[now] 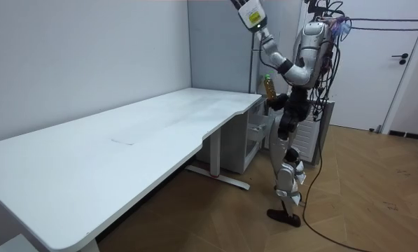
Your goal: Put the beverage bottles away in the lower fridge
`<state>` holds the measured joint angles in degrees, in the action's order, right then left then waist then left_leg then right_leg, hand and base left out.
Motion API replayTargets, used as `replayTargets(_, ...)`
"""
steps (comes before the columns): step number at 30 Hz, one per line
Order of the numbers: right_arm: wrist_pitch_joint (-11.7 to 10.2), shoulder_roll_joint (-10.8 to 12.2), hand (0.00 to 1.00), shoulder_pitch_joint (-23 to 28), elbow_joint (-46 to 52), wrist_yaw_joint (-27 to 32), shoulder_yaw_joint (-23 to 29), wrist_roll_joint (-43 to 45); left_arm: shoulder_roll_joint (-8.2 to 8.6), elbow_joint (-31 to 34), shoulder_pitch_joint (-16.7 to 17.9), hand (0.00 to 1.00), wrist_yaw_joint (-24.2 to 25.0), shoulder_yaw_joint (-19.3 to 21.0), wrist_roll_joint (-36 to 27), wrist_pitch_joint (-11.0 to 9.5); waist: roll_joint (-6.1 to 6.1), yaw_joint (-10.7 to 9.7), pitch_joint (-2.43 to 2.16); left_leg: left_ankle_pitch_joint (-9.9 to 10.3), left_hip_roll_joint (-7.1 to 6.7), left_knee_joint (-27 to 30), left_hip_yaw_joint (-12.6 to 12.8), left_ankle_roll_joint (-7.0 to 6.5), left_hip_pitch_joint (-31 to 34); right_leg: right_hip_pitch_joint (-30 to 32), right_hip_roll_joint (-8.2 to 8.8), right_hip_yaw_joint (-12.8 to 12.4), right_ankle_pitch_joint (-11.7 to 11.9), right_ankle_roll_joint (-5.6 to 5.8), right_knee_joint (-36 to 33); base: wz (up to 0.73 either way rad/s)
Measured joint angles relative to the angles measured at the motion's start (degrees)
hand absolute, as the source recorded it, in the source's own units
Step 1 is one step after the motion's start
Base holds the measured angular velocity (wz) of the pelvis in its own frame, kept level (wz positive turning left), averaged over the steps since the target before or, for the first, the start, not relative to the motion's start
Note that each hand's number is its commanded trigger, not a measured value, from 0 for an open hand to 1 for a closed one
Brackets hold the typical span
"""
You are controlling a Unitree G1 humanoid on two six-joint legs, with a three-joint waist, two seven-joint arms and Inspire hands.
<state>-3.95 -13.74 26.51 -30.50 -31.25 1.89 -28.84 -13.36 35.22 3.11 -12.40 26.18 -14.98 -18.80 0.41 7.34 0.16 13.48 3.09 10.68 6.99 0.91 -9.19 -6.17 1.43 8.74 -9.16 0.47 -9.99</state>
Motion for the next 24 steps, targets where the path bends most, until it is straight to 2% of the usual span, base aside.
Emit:
replayTargets(1, 0.00, 0.07, 1.00, 0.65, 0.23, 0.70, 0.62, 0.11, -0.09, -0.07, 0.71, 0.00, -2.40, 1.76, 0.92, -0.64, 0.29, 0.51, -0.19, 0.00, -0.03, -0.08, -0.15, 0.00, -0.10, -0.20, 0.01, 0.12, -0.01, 0.02, 0.18, 0.13)
replayTargets(3, 0.01, 0.19, 1.00, 2.22, 0.64, 3.48, 2.17, 0.26, -0.70, -1.10, 3.21, 0.00, -10.96, 7.12, 3.48, -2.87, 1.15, 1.32, -0.45, -0.01, -0.32, -0.49, -1.13, -0.01, -0.75, -1.18, 0.25, 0.87, -0.46, 0.21, 0.29, 0.21)
replayTargets(4, 0.02, 0.19, 1.00, 2.43, 0.81, 4.26, 2.49, 0.27, -0.89, -1.59, 4.06, 0.00, -12.79, 8.76, 3.54, -3.42, 0.99, 1.87, -0.30, -0.01, -0.41, -0.68, -1.12, -0.01, -1.04, -1.24, 0.35, 0.88, -0.69, 0.29, 0.31, 0.12)
replayTargets(5, 0.01, 0.34, 1.00, 3.03, 1.42, 5.74, 3.43, 0.27, -1.33, -3.14, 5.80, 0.00, -16.14, 12.04, 3.98, -3.98, 1.39, 2.64, -0.39, -0.02, -0.50, -1.13, -1.27, -0.03, -1.55, -1.55, 0.48, 1.11, -0.84, 0.31, 0.22, 0.06)
replayTargets(6, 0.00, 0.44, 1.00, 3.07, 1.63, 7.26, 4.16, 0.27, -1.73, -4.74, 8.05, 0.00, -19.75, 14.55, 4.03, -4.27, 1.92, 2.81, -0.34, -0.01, -0.70, -1.09, -1.70, -0.05, -1.57, -1.93, 0.65, 1.44, -1.04, 0.50, 0.21, 0.09)
replayTargets(8, -0.01, 0.46, 1.00, 3.07, 1.63, 9.52, 4.54, 0.24, -1.98, -8.01, 10.95, 0.00, -24.41, 17.76, 3.91, -4.45, 2.06, 2.74, -0.33, -0.06, -1.04, -1.06, -2.70, -0.14, -1.48, -2.00, 0.84, 1.93, -1.28, 0.70, 0.18, 0.23)
replayTargets(11, 0.10, 0.46, 1.00, 4.02, 1.94, 12.92, 4.55, 0.12, -3.77, -14.50, 14.92, 0.00, -31.68, 20.41, 2.72, -4.34, 2.09, 3.74, -0.36, -0.10, -1.14, -0.99, -3.35, -0.18, -1.39, -2.22, 1.06, 2.96, -1.30, 0.65, 0.18, 0.14)
replayTargets(12, 0.35, 0.46, 1.00, 4.54, 2.65, 14.71, 4.55, -0.19, -4.07, -16.51, 16.55, 0.00, -33.81, 21.01, 0.21, -4.54, 2.16, 3.89, -0.35, -0.10, -1.23, -1.04, -3.48, -0.18, -1.12, -2.25, 1.17, 3.19, -1.31, 0.66, 0.19, 0.04)
replayTargets(13, 0.41, 0.46, 1.00, 4.94, 3.21, 15.80, 4.58, -0.45, -4.23, -17.68, 17.37, 0.00, -34.73, 21.02, -1.75, -4.55, 2.28, 3.96, -0.39, -0.11, -1.34, -1.01, -3.78, -0.20, -0.98, -2.24, 1.24, 3.33, -1.32, 0.68, 0.18, 0.10)
replayTargets(14, 1.13, 0.46, 1.00, 5.65, 4.72, 17.89, 4.94, -0.59, -4.33, -20.01, 19.01, 0.00, -36.19, 21.02, -6.45, -4.45, 2.67, 3.93, -0.59, -0.18, -1.58, -1.01, -4.25, -0.33, -0.78, -2.15, 1.51, 3.83, -1.37, 0.76, 0.16, 0.15)
replayTargets(16, 2.47, 0.48, 1.00, 5.83, 6.18, 20.56, 5.51, -1.17, -4.32, -23.53, 21.58, 0.00, -37.63, 20.82, -13.55, -4.15, 2.74, 3.97, -0.56, -0.26, -1.80, -1.06, -4.55, -0.47, -0.87, -1.96, 1.79, 4.02, -1.50, 0.96, -0.06, 0.09)
replayTargets(18, 2.93, 0.49, 1.00, 5.81, 7.35, 23.88, 5.62, -3.67, -4.30, -31.26, 24.12, 0.00, -39.28, 20.43, -19.53, -3.22, 3.24, 3.99, -0.65, -0.29, -1.99, -1.23, -4.58, -0.55, -0.89, -1.75, 2.06, 4.03, -1.64, 1.14, -0.47, 0.00)
replayTargets(19, 3.04, 0.49, 1.00, 5.82, 7.43, 24.67, 5.55, -4.67, -4.29, -32.91, 24.53, 0.00, -39.71, 19.79, -21.49, -3.01, 3.30, 3.98, -0.69, -0.29, -2.06, -1.23, -4.60, -0.57, -0.90, -1.68, 2.17, 4.08, -1.74, 1.19, -0.69, 0.05)
replayTargets(21, 4.25, 0.50, 1.00, 5.61, 8.38, 28.10, 5.65, -7.26, -3.33, -39.85, 26.81, 0.00, -40.68, 14.75, -27.16, -2.21, 3.49, 3.79, -0.82, -0.47, -2.46, -1.33, -5.01, -1.00, -0.89, -1.59, 2.64, 4.39, -1.91, 1.42, -1.15, 0.07)
replayTargets(22, 4.38, 0.50, 1.00, 5.36, 8.40, 28.98, 5.66, -7.50, -2.69, -41.69, 27.06, 0.00, -40.68, 13.52, -28.15, -1.82, 3.51, 3.80, -0.83, -0.52, -2.60, -1.35, -4.98, -1.08, -0.87, -1.32, 2.80, 4.29, -2.07, 1.46, -1.65, 0.00)
replayTargets(23, 4.83, 0.50, 1.00, 4.99, 8.40, 30.71, 5.65, -9.39, -1.57, -45.29, 27.37, 0.00, -40.66, 10.58, -30.28, -1.09, 3.67, 3.77, -0.73, -0.59, -2.87, -1.37, -4.98, -1.21, -0.84, -0.90, 3.17, 4.29, -2.39, 1.58, -2.47, 0.00)
replayTargets(24, 5.31, 0.56, 1.00, 4.76, 8.40, 32.51, 5.61, -12.27, -0.60, -49.27, 27.43, 0.00, -40.15, 7.62, -33.00, -0.82, 3.38, 3.75, -0.81, -0.57, -2.97, -1.48, -5.10, -1.36, -0.46, -0.85, 3.38, 4.34, -2.53, 1.73, -2.77, 0.03)
